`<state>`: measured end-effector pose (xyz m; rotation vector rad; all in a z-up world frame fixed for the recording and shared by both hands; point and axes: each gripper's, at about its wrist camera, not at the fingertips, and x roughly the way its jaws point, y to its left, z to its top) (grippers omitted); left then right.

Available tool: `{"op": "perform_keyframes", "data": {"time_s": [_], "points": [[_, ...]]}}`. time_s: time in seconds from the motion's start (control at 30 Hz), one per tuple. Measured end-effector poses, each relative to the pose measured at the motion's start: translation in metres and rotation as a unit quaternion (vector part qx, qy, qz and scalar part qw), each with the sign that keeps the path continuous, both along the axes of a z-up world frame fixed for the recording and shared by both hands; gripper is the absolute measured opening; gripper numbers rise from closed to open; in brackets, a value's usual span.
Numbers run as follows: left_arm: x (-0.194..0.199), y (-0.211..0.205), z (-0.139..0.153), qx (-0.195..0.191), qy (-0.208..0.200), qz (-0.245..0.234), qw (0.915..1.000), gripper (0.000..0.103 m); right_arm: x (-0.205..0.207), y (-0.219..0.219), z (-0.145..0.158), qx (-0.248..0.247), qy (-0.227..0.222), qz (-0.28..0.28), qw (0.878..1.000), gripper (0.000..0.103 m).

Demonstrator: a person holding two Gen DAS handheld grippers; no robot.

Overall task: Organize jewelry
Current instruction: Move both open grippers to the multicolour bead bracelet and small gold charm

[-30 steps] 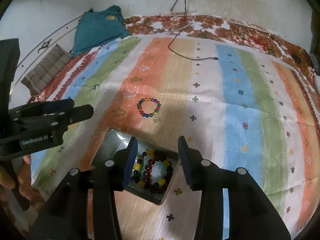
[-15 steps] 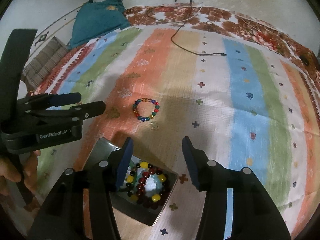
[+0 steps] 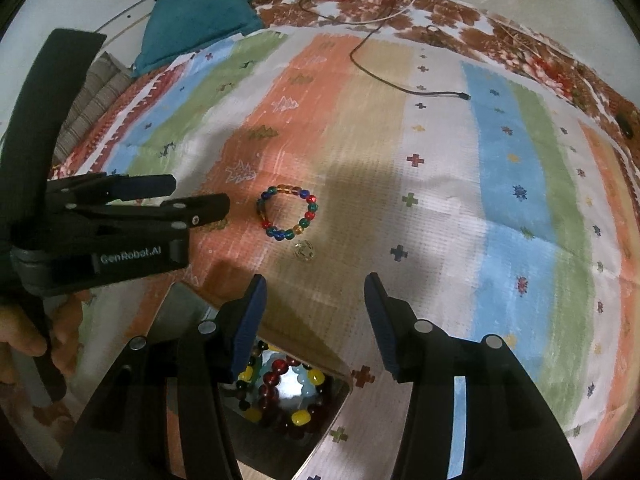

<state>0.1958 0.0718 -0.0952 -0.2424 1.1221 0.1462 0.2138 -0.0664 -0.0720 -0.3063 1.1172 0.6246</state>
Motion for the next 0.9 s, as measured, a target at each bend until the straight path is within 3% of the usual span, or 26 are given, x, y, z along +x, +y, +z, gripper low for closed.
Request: {"op": "perform_keyframes", "data": {"time_s": [0.9], "points": [[0.041,0.019,-0.05,-0.008,0.055,-0.011,0.9984,0.065,0.036,0.036,-0.046,-0.034,0.046,0.048,0.997,0.051]]}}
